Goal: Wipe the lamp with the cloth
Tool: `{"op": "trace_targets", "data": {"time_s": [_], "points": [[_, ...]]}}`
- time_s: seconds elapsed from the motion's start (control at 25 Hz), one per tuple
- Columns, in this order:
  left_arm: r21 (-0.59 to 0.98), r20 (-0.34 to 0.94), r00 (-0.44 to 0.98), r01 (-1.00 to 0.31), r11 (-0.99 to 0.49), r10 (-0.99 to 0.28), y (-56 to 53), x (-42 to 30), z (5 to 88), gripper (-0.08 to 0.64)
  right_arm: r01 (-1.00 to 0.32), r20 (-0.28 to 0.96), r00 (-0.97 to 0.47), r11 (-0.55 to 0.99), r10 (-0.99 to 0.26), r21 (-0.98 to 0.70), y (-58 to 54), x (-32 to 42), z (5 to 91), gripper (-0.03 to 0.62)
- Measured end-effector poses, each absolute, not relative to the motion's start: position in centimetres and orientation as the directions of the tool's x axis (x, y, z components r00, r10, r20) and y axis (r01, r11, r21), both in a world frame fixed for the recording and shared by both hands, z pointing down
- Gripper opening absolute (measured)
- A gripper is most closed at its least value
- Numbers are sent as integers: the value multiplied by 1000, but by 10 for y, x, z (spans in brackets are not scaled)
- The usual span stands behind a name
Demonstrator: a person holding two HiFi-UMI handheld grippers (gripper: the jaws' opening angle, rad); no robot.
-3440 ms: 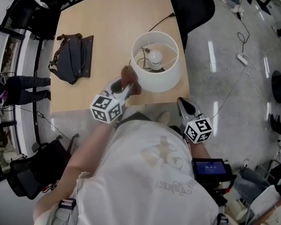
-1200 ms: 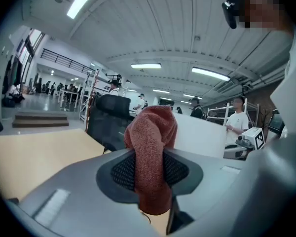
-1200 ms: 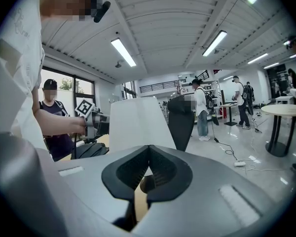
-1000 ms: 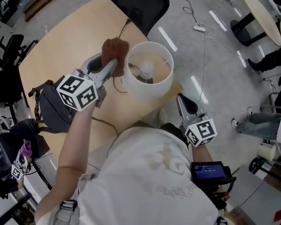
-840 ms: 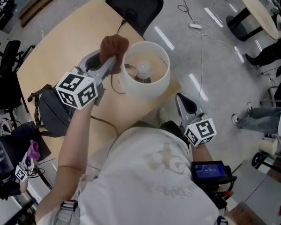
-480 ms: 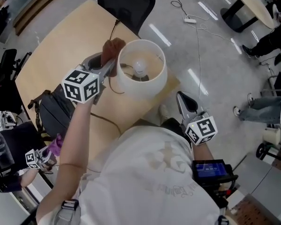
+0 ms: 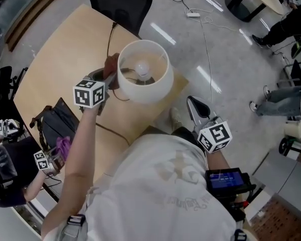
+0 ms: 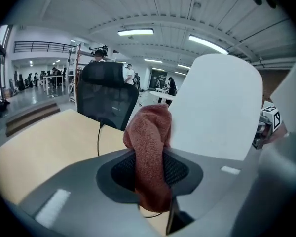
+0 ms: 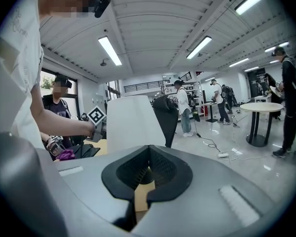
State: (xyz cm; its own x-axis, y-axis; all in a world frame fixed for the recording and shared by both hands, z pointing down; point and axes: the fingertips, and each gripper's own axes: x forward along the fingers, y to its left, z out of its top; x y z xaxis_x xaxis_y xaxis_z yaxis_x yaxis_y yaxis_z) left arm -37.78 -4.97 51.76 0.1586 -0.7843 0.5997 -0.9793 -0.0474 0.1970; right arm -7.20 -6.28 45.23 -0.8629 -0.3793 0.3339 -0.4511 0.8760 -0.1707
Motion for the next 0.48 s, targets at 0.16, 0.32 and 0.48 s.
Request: {"op": "trace_targets", "data": {"time_s": [0.16, 0.32, 0.48], "points": [[191, 635, 167, -980, -56, -754, -85, -381, 521, 115, -475, 342, -852, 860, -396, -188, -95, -63, 452, 14], [175, 566, 176, -980, -92, -806, -118, -396, 472, 115, -485, 352, -846, 854, -401, -191, -109, -65, 451, 14], [245, 353, 273, -950, -193, -895, -130, -393, 400, 117, -466, 364, -850, 867, -382, -178, -92, -72, 452, 14]]}}
